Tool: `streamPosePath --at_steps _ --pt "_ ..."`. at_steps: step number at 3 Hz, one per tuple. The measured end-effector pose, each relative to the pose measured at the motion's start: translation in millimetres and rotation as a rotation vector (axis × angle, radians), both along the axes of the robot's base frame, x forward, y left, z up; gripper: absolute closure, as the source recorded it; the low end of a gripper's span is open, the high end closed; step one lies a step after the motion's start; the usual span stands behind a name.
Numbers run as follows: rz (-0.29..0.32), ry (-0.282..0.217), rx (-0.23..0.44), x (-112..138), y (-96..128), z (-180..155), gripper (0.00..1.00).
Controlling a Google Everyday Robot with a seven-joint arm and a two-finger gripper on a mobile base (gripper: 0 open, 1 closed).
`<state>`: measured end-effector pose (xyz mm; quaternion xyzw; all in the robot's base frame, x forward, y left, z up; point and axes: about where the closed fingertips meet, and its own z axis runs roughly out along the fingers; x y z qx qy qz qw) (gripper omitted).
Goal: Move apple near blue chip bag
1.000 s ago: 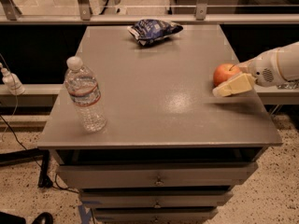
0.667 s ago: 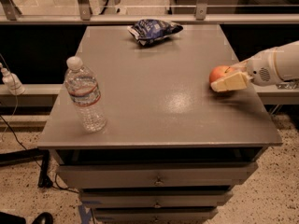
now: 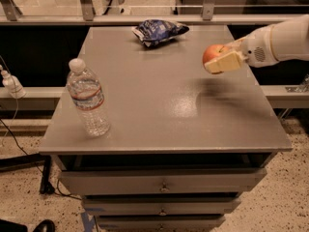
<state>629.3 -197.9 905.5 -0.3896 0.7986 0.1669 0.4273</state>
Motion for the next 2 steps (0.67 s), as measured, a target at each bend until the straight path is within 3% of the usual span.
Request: streamPosePath --at_steps 1,2 --pt "0.061 -0.088 -0.016 25.1 21.5 41.1 1.00" --pt "0.102 -0.160 -0.027 39.4 30.2 78.4 1.00"
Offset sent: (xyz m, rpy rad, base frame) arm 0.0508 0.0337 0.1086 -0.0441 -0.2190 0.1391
